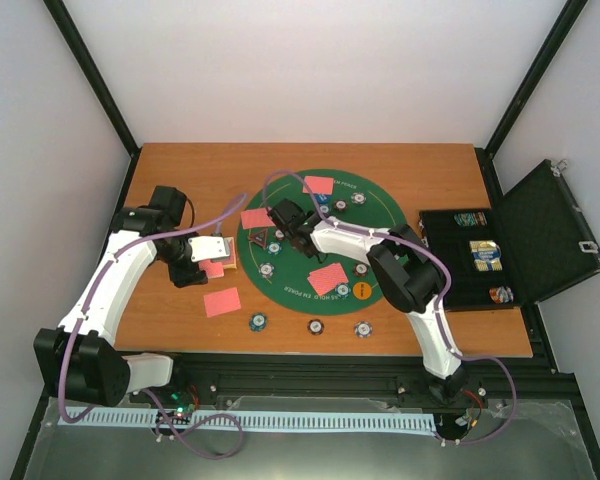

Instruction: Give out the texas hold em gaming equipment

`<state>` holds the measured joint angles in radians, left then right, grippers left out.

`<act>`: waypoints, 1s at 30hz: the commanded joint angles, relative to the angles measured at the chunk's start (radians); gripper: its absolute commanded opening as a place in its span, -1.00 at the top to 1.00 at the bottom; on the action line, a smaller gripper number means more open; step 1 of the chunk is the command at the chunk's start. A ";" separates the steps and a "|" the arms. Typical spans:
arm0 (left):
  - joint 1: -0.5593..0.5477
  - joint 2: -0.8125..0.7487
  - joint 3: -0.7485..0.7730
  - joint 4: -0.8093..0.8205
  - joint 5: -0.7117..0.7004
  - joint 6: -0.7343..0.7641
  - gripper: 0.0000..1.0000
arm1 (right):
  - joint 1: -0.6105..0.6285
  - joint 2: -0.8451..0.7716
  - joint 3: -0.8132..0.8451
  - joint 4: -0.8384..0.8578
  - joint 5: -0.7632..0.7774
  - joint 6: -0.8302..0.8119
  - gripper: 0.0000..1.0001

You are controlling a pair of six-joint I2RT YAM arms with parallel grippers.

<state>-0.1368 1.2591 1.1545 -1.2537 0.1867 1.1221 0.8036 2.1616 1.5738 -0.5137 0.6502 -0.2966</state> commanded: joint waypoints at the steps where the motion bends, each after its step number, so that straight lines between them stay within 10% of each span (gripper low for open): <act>1: -0.001 0.002 0.025 -0.003 0.001 0.009 0.82 | 0.016 0.020 -0.003 0.019 -0.007 0.013 0.64; 7: -0.001 0.007 0.024 -0.005 -0.017 0.016 0.81 | 0.023 -0.063 -0.059 -0.002 -0.101 0.054 -0.23; 16: -0.002 -0.004 0.027 -0.008 0.004 0.014 0.81 | -0.012 -0.229 -0.117 -0.031 -0.244 0.278 -0.56; 30: -0.002 -0.020 0.061 -0.028 0.048 0.000 0.80 | -0.099 -0.492 -0.394 0.422 -1.210 1.078 -0.75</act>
<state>-0.1368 1.2675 1.1599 -1.2598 0.1963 1.1221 0.6899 1.6257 1.3334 -0.3321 -0.1940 0.4488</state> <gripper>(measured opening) 0.681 0.877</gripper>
